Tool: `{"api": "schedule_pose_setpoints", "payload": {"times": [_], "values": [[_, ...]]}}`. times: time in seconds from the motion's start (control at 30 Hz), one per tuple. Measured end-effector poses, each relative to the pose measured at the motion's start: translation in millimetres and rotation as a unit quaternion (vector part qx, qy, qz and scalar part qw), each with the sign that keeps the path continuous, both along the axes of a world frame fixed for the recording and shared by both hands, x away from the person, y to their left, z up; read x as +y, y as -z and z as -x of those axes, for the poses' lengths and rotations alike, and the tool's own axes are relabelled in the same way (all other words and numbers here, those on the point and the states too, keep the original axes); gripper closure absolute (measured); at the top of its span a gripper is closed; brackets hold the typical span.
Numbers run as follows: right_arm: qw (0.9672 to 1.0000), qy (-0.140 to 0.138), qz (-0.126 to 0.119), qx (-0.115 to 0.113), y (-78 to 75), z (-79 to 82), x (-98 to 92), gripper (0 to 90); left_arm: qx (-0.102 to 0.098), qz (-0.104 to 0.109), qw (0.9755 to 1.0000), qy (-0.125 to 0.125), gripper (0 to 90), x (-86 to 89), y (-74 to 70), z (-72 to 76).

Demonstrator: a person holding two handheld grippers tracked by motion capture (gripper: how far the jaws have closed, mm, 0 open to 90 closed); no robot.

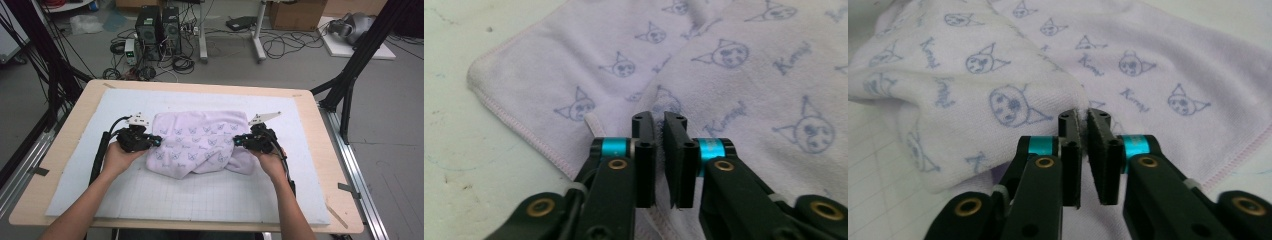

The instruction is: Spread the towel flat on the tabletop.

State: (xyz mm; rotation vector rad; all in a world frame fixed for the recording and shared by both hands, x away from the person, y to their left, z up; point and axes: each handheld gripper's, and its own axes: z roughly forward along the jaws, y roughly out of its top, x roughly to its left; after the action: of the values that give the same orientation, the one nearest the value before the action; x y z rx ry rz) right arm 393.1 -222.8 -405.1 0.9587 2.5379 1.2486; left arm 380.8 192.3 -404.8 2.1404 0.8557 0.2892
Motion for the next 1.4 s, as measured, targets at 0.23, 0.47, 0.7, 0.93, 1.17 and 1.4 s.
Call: {"api": "schedule_pose_setpoints", "payload": {"times": [0.23, 0.47, 0.7, 0.93, 1.17, 1.4], "values": [[0.999, -0.016, -0.026, -0.032, -21.1, 20.7, -4.5, 69.1, -0.027, 0.025, 0.9993, 0.001, 61.6, 17.6, -22.3, 18.4], [0.9951, -0.059, -0.035, -0.071, -30.7, 67.4, 2.7, 65.6, -0.047, 0.034, 0.9979, 0.03, 56.7, 23.5, -21.8, 53.7], [0.9939, -0.096, -0.013, -0.053, 5.2, 82.4, 26.2, 61.1, -0.009, 0.018, 0.9977, 0.065, 58.5, 6.8, 12.0, 63.0], [0.994, -0.096, 0.024, -0.045, 28.8, 66.9, 56.7, 65.6, 0.002, -0.016, 0.9976, 0.068, 75.7, -12.4, 31.9, 51.4], [0.9954, -0.082, 0.023, -0.044, 32.7, 59.5, 60.1, 89.2, 0.004, -0.018, 0.9977, 0.065, 86.9, -9.7, 31.0, 48.8], [0.994, -0.097, 0.003, -0.052, 16.9, 66.7, 51.0, 90.0, -0.021, -0.002, 0.9979, 0.061, 87.7, 0.3, 10.1, 56.6]]}}
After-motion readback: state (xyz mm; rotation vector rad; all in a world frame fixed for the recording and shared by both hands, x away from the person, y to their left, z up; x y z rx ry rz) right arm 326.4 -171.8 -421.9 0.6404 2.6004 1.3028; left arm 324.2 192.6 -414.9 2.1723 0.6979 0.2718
